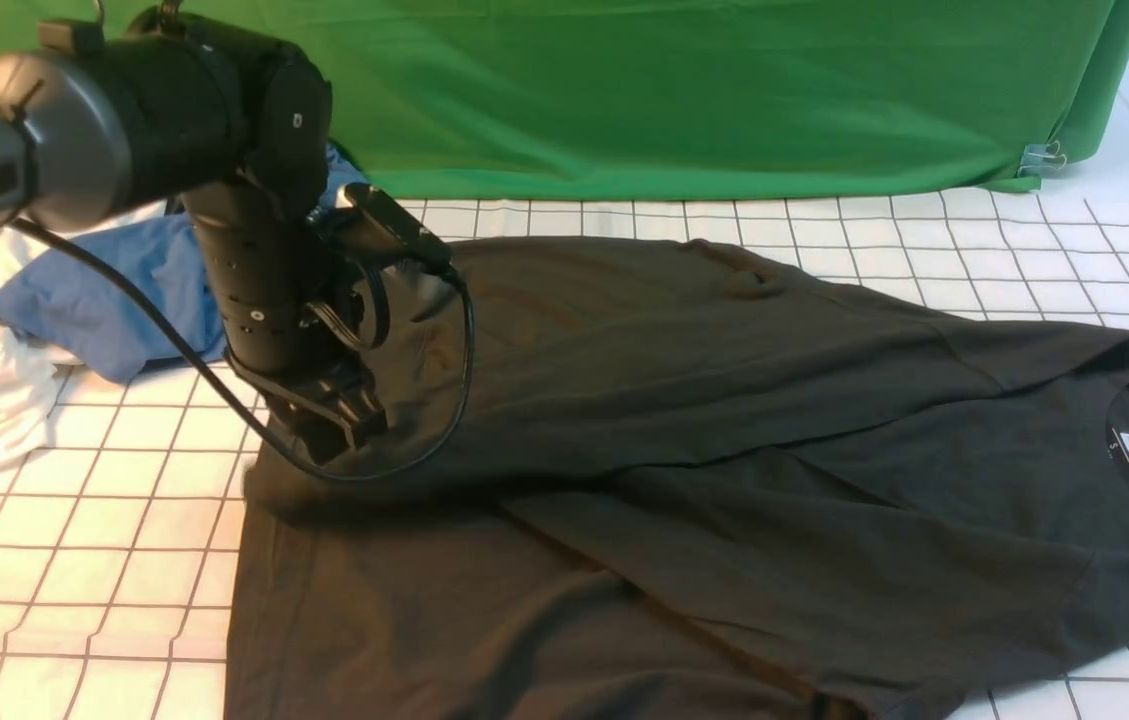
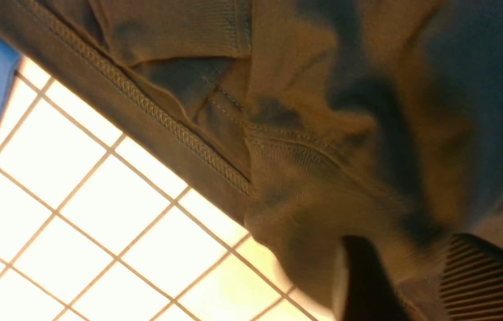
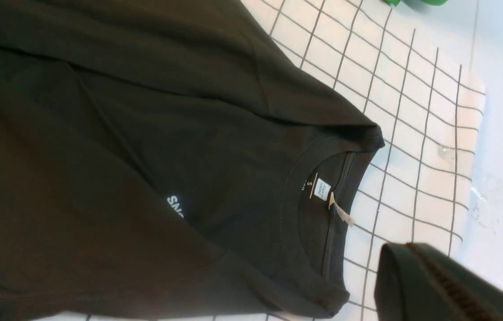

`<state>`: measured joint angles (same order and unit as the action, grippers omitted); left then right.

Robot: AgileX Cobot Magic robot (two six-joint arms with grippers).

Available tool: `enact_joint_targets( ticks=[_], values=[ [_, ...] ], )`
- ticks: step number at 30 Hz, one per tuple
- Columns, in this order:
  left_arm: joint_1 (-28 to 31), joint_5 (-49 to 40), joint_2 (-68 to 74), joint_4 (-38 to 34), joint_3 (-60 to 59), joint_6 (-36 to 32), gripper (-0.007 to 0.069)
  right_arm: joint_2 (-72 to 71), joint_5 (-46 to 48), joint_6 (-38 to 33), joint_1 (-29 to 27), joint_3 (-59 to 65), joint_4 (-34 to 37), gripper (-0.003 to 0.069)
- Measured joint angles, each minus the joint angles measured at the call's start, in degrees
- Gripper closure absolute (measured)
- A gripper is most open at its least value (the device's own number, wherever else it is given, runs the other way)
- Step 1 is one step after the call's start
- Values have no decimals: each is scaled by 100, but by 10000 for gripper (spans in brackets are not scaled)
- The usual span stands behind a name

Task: Fold a long-sleeved shirt over a white checkered tablecloth.
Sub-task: 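Fold the left side of the dark shirt inward over its body with the left gripper, then grasp the near edge of the shirt at its hem and shoulder corners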

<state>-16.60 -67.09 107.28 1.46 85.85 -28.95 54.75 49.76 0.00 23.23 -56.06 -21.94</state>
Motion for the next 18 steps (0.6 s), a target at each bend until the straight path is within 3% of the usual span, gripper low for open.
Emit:
enact_joint_targets(
  ticks=[2, 7, 11, 18],
  values=[
    [0, -152, -36, -23, 0, 73, 230, 0, 0, 0, 0, 0, 0, 648],
    [-184, -216, -324, -283, -25, 637, 86, 0, 14, 0, 130, 0, 11, 648],
    [-738, -210, -756, -375, -343, 913, 79, 0, 63, 0, 590, 0, 17, 648],
    [-1651, -232, -1286, -291, -2037, 933, 114, 0, 355, 0, 1282, 0, 28, 648]
  ],
)
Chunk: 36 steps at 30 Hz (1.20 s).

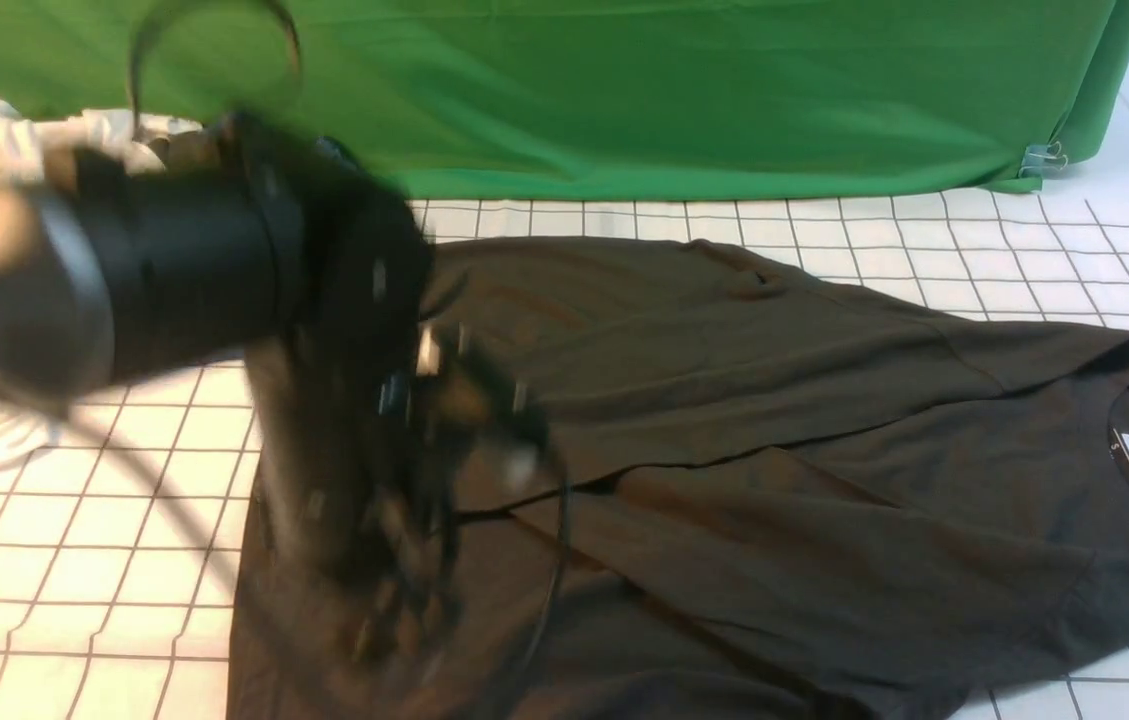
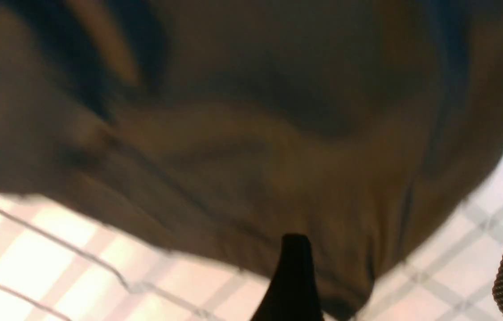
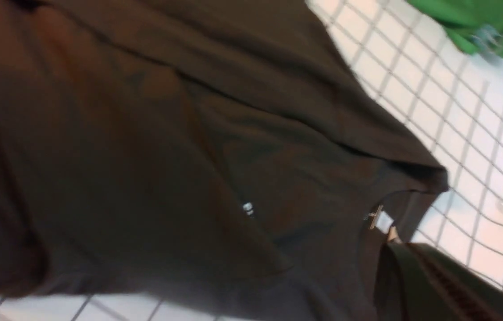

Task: Fold a long-sleeved shirt over a white checkered tablecloth.
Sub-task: 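Grasp the near edge of the shirt at its hem and shoulder corners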

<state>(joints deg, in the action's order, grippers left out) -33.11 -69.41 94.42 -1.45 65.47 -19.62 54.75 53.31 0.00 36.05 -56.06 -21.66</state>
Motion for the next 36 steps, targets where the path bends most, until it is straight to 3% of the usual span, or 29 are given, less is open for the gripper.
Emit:
enact_joint_targets(
  ticks=[7, 18, 22, 31, 36],
  values=[
    [-57, 1097, -77, 108, -1554, -94, 118, 0, 337, 0, 173, -49, 161, 648],
    [-57, 1808, -143, 145, -2015, -507, 139, -7, 1425, 0, 199, -61, 365, 648],
    [-57, 1866, -143, 254, -2027, -486, 222, -7, 1548, 0, 206, -61, 466, 648],
    [-57, 1773, -170, 629, -2033, -188, 618, -9, 1617, 0, 206, -61, 563, 647],
    [-57, 1521, -472, 1067, -2033, 183, 657, 36, 1619, -593, 206, -61, 1307, 647]
  ],
)
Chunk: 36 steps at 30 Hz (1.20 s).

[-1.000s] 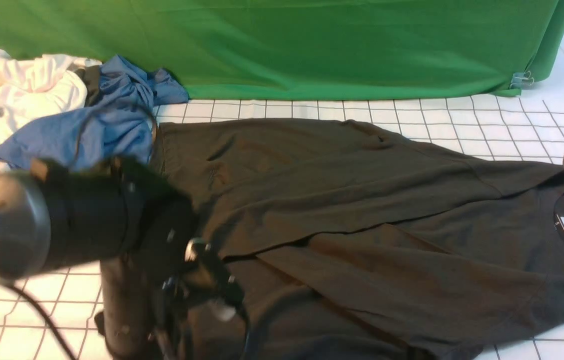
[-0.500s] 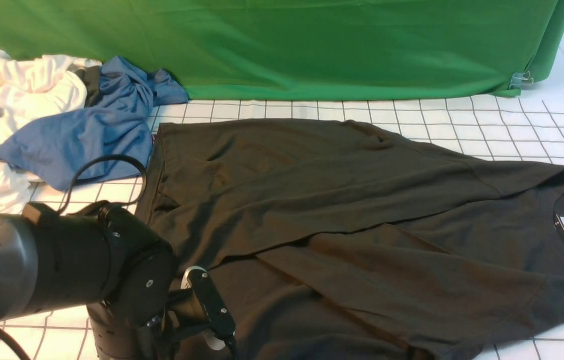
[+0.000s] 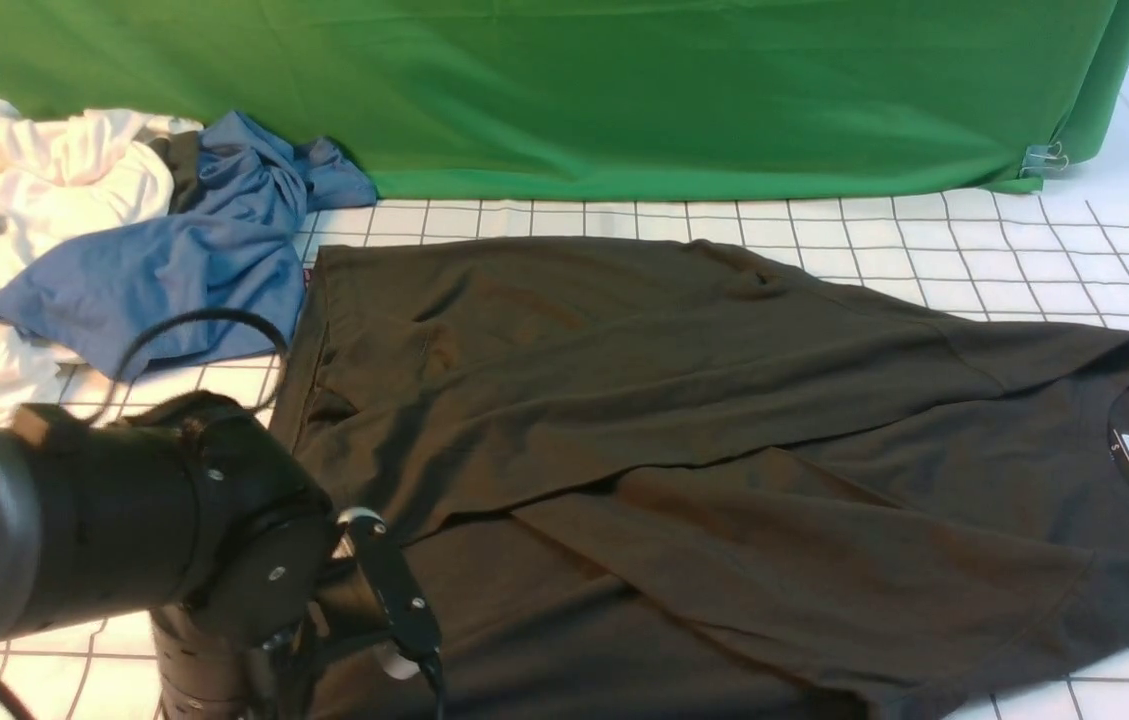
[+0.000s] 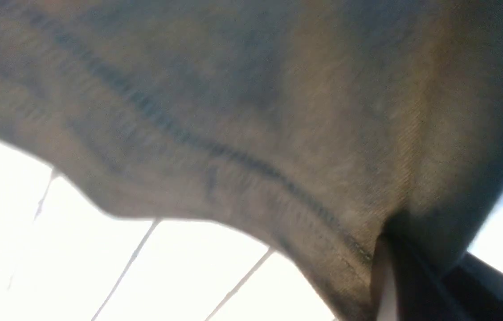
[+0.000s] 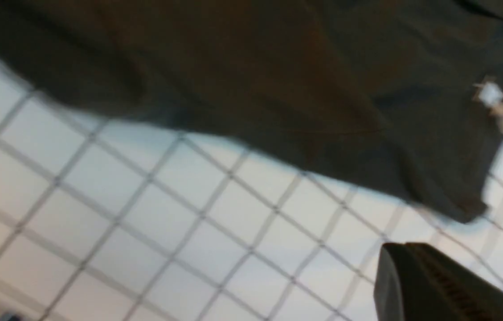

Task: Fold a long-sleeved shirt over a white checkered tablecloth.
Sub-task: 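Grasp the near edge of the shirt at its hem and shoulder corners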

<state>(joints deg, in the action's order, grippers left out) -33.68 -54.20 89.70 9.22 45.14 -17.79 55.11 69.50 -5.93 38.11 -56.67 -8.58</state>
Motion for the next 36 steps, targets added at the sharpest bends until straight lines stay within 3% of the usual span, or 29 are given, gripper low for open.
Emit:
enact_joint_targets(
  ticks=[3, 8, 12, 20, 22, 27, 29, 36],
  values=[
    [38, -120, -302, 118, -5, 58, 656, 107, 0, -307, 2, 0, 362, 647],
    [393, -152, -611, -17, -61, 65, 656, 242, -12, -492, 2, 168, 374, 642],
    [731, -136, -787, -196, -255, -32, 656, 488, -49, -592, -93, 810, 382, 590],
    [768, -101, -1152, -287, -464, -75, 656, 973, -939, -592, -611, 1265, 539, 531],
    [777, -66, -1217, -301, -497, -75, 656, 1208, -1358, -613, -690, 1265, 539, 468],
    [779, -26, -1229, -326, -497, -75, 656, 1960, -2092, -815, -723, 1265, 457, 225],
    [779, -24, -1229, -326, -497, -88, 656, 2259, -2291, -878, -723, 1265, 400, 176],
    [785, -24, -1229, -326, -497, -83, 656, 3348, -3002, -815, -723, 1203, 278, 175]
  ],
)
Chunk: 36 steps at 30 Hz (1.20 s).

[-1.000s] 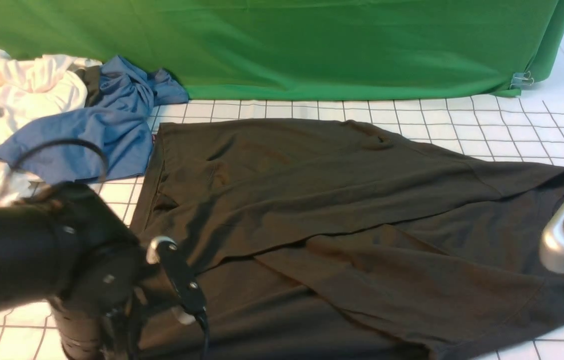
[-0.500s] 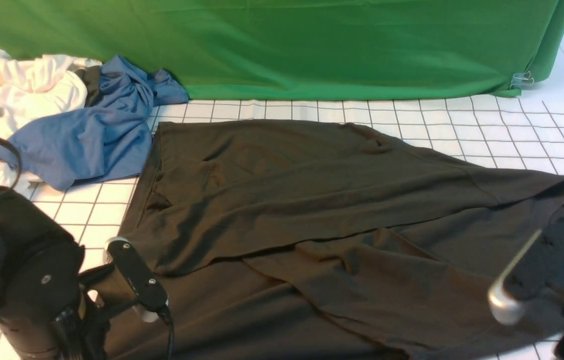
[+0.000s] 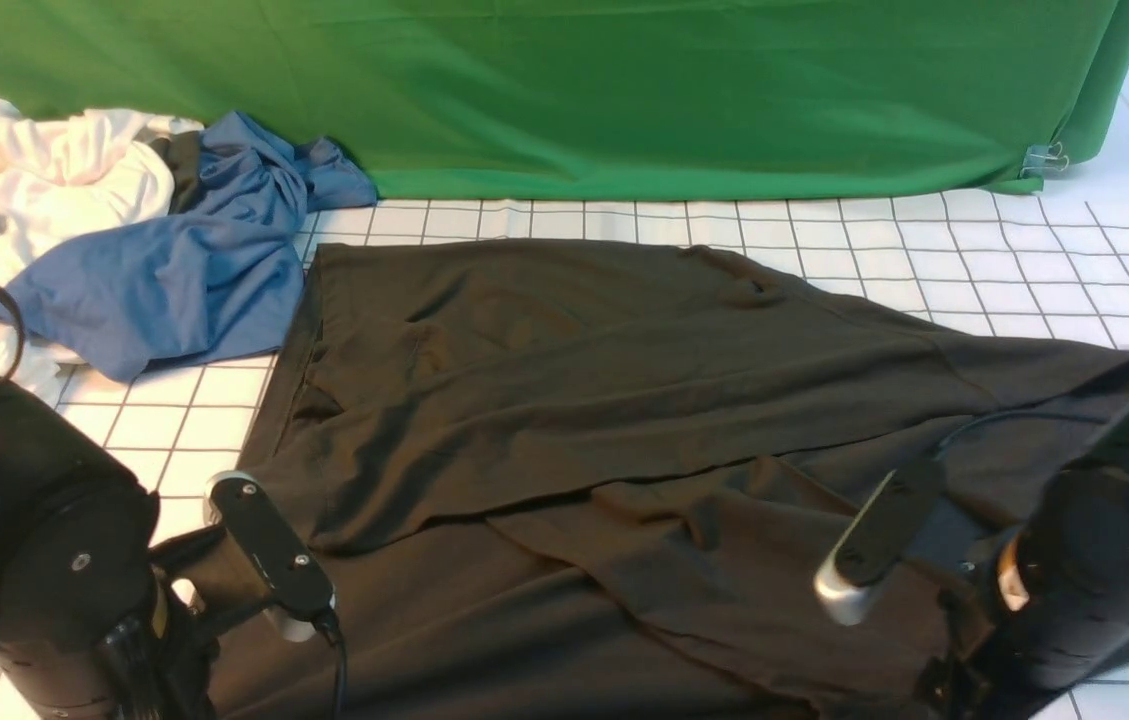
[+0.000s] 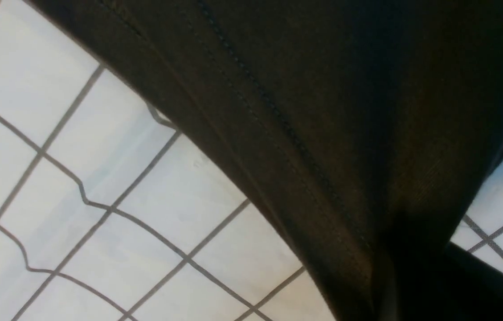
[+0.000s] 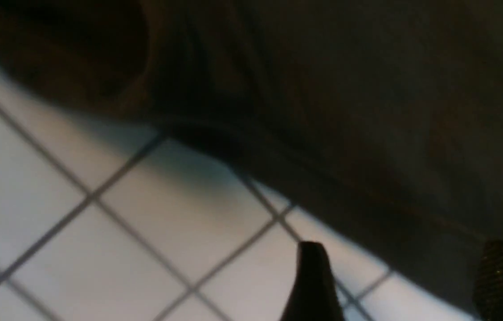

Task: Fold a long-sleeved shirt over a white checkered tablecloth.
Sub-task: 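Grasp the near edge of the shirt at its hem and shoulder corners, then fold the black garment in half by bringing its near edge over to the far edge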

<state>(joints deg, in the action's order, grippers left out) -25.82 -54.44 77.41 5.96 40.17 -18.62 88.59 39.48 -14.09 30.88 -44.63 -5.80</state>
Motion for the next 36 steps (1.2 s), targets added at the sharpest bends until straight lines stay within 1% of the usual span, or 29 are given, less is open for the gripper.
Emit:
enact_joint_targets(
  ticks=[2, 7, 10, 12, 15, 19, 24, 25, 27, 29, 30, 31, 32, 34, 36],
  values=[
    [0, 0, 0, 0, 0, 0, 656, 218, -61, 145, 0, -146, -47, 200],
    [0, 31, 0, 0, 0, 0, 656, 308, -193, 220, 0, -411, -84, 228],
    [0, 38, 0, 0, 0, 0, 656, 315, -164, 220, 0, -423, -87, 231],
    [0, 43, 0, 0, 0, 0, 656, 383, 91, 193, 0, -410, -109, 234],
    [0, 43, 0, 0, 0, 0, 656, 450, 220, 115, 0, -328, -125, 233],
    [0, 57, 0, 0, -2, 12, 656, 480, 105, 79, 0, -195, -176, 233],
    [0, 83, 0, -5, -2, 12, 656, 547, 4, 184, 0, -168, -454, 248],
    [0, 87, 0, -11, -2, 12, 656, 567, -19, 239, 0, -168, -517, 265],
    [0, 87, 0, -25, -7, 12, 656, 607, -32, 330, 0, -173, -543, 330],
    [0, 94, 0, -30, -7, 12, 656, 624, -39, 436, 0, -179, -556, 431],
    [0, 94, 0, -30, -7, 12, 656, 624, -39, 449, 0, -179, -556, 442],
    [0, 82, 0, -37, -7, 12, 656, 624, -23, 564, 0, -179, -591, 551],
    [0, 71, 0, -43, -7, 12, 656, 624, 15, 597, 0, -179, -616, 586],
    [0, 37, -55, -49, -7, 36, 656, 581, 152, 678, 0, -179, -633, 622],
    [0, 32, -112, -42, -7, 77, 656, 521, 245, 678, 0, -173, -639, 625]
  ],
)
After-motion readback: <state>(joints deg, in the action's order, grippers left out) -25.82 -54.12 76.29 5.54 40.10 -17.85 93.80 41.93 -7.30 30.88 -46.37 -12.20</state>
